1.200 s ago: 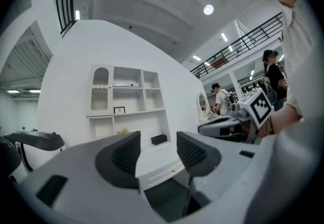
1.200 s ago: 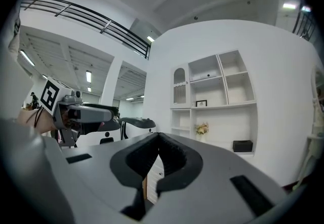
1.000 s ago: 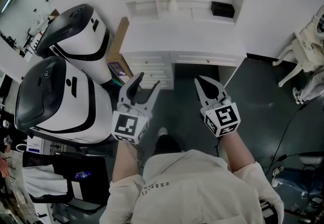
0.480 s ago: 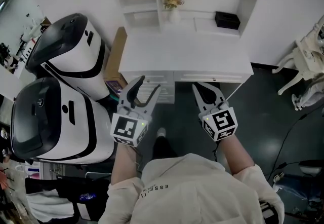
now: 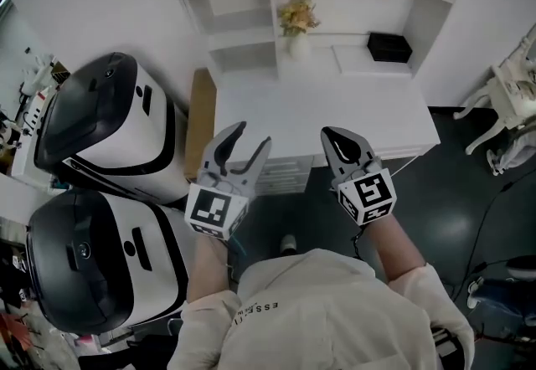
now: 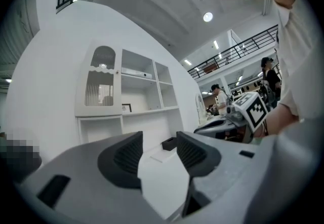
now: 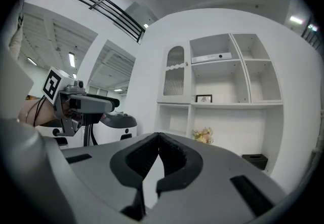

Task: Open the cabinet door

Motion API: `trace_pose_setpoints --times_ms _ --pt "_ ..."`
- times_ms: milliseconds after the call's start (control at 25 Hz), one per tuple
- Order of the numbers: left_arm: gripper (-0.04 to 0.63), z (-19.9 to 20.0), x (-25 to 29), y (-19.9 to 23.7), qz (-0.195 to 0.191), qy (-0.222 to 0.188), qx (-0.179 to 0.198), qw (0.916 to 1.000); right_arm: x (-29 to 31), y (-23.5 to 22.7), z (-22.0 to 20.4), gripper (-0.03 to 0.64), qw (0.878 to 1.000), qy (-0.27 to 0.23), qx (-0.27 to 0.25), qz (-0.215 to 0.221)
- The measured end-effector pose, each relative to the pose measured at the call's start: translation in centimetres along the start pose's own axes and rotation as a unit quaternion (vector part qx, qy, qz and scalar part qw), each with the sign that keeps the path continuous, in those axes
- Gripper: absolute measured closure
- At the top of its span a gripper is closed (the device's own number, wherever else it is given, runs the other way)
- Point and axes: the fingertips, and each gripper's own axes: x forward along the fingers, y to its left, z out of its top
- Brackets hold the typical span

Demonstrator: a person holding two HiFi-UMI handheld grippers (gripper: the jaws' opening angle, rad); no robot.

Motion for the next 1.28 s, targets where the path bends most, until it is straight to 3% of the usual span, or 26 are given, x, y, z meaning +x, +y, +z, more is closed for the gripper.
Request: trace_pose_setpoints --times_ms 320,680,960,1280 --pt "0.394 -2.2 4.6 6.1 -0.04 0.01 0.014 0.999 7.7 -1.5 0.0 0.601 1.0 0.013 -0.003 -0.012" --pt "0.394 -0.2 12.0 11.6 -0.022 -0.004 0.041 0.9989 13.9 -7.1 1.5 0.601 1.0 -0.001 -0.018 -0.005" --pt "0.395 4.4 18.6 16.8 0.022 -0.023 0.051 0.9982 17.7 -12.4 4.9 0.603 0.999 -0.023 -0.036 0.011" --pt "0.396 11.8 25.1 20.5 0.04 -0.044 0.102 0.993 20.3 -16.6 8.2 0.603 0.997 -0.048 -0.05 0.027"
